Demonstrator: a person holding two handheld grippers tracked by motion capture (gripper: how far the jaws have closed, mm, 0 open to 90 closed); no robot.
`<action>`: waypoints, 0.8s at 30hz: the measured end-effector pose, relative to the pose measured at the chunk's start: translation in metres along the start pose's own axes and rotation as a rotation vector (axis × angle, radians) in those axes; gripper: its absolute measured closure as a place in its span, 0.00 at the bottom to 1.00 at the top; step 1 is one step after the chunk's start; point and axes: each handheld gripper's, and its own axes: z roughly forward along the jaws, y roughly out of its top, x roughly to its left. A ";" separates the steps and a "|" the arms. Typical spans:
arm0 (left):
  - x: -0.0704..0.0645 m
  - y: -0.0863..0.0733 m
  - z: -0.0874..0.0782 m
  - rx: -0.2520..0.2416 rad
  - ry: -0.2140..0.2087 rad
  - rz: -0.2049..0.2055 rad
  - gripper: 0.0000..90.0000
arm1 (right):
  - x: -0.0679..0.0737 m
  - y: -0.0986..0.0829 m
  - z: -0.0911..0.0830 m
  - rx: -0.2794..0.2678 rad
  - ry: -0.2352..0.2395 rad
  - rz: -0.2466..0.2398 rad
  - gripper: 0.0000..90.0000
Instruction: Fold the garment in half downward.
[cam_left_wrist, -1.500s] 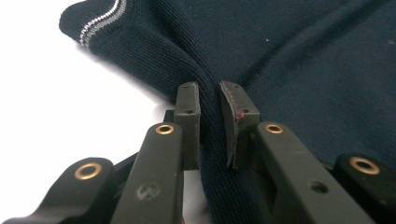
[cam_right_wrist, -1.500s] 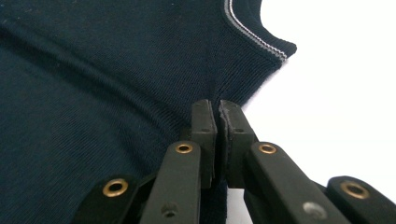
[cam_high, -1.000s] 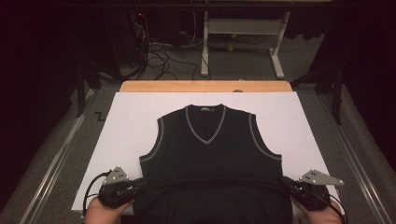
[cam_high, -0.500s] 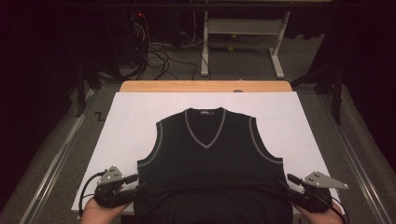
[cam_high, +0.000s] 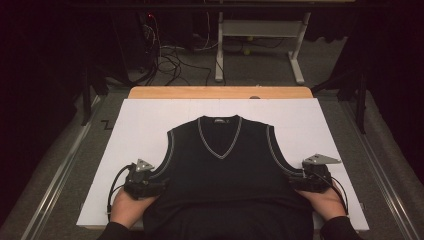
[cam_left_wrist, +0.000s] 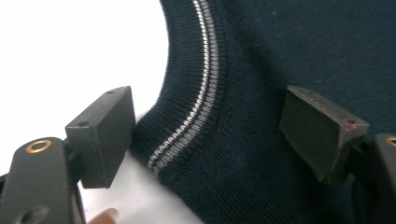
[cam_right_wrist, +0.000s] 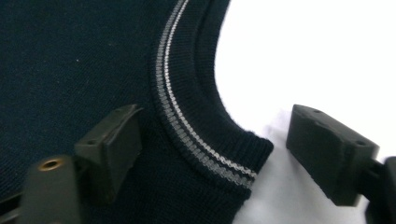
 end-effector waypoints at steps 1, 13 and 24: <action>-0.001 -0.001 -0.002 -0.007 -0.016 0.016 0.24 | 0.002 0.000 -0.002 -0.005 0.009 -0.006 0.50; -0.002 -0.015 -0.018 -0.026 -0.133 0.075 0.72 | 0.010 -0.017 -0.023 -0.029 0.084 -0.050 0.83; -0.010 -0.036 -0.039 0.001 -0.194 0.113 0.73 | 0.015 -0.038 -0.049 -0.046 0.106 -0.089 0.83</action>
